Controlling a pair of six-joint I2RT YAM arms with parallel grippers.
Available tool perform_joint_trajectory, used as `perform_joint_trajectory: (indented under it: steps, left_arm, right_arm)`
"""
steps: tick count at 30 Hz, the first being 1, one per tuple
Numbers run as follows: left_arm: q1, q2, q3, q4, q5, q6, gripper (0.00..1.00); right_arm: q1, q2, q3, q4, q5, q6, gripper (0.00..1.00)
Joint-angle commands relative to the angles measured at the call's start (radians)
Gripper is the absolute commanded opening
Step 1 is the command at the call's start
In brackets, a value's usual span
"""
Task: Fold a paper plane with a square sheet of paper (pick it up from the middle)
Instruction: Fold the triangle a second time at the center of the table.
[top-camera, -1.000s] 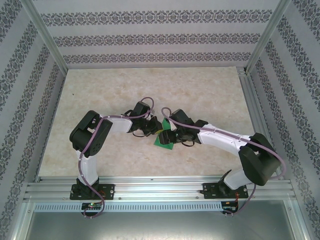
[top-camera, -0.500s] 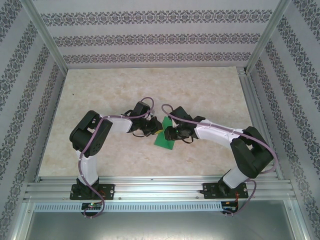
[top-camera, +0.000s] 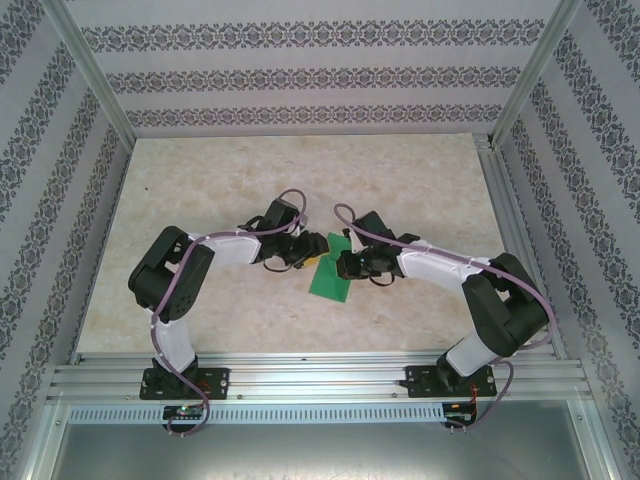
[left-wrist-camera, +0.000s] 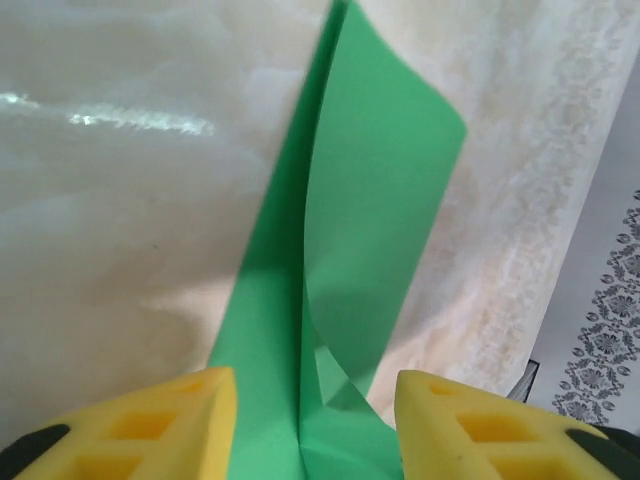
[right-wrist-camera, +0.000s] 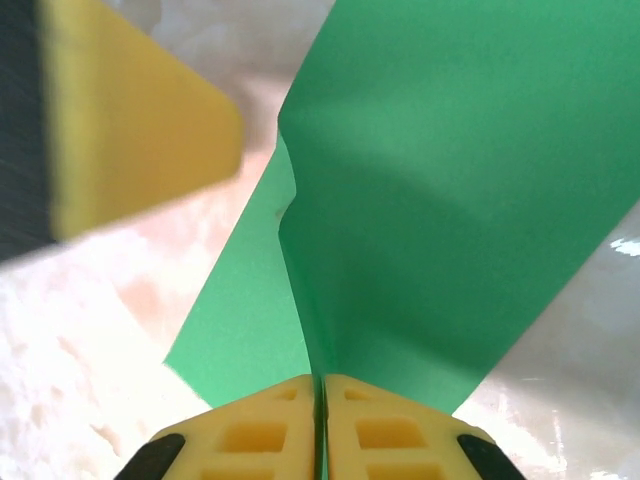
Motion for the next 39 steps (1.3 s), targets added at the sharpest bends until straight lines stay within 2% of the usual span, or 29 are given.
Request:
perform_joint_trajectory:
  steps: [1,5,7,10,14,20,25,28,33,39]
  left_arm:
    - [-0.008,-0.064,0.011,-0.059,-0.069,0.037,0.56]
    - [-0.008,-0.082,0.0,-0.075,-0.098,0.035,0.57]
    - [-0.008,-0.082,-0.005,-0.067,-0.095,0.029,0.56]
    - [-0.008,-0.078,-0.018,-0.053,-0.094,0.018,0.54]
    - [-0.008,-0.059,-0.018,-0.035,-0.086,0.005,0.53]
    - [-0.008,-0.044,-0.017,-0.026,-0.084,-0.005,0.52]
    - [-0.008,-0.052,-0.024,-0.03,-0.087,0.004,0.51]
    - [-0.008,-0.053,-0.023,-0.022,-0.075,0.009,0.49]
    - [-0.008,-0.064,-0.028,-0.028,-0.066,0.024,0.39]
    - [-0.019,-0.067,-0.041,-0.03,-0.047,0.023,0.27]
  right_arm:
    - [-0.019,-0.035,-0.048,0.121,-0.12,0.004,0.1]
    - [-0.023,-0.021,-0.067,0.215,-0.2,0.03,0.12]
    - [-0.02,-0.018,-0.061,0.217,-0.186,0.045,0.12]
    - [0.006,-0.009,-0.005,0.106,-0.097,0.0,0.13]
    - [0.098,0.012,0.092,-0.069,0.057,-0.073,0.14]
    - [0.06,0.056,0.069,-0.002,-0.019,-0.024,0.15]
    - [-0.035,0.092,-0.006,0.147,-0.194,0.036,0.19]
    - [-0.06,0.115,-0.022,0.193,-0.246,0.034,0.21]
    - [-0.096,0.142,-0.024,0.215,-0.311,0.023,0.21]
    - [-0.129,0.152,-0.023,0.184,-0.328,-0.021,0.23]
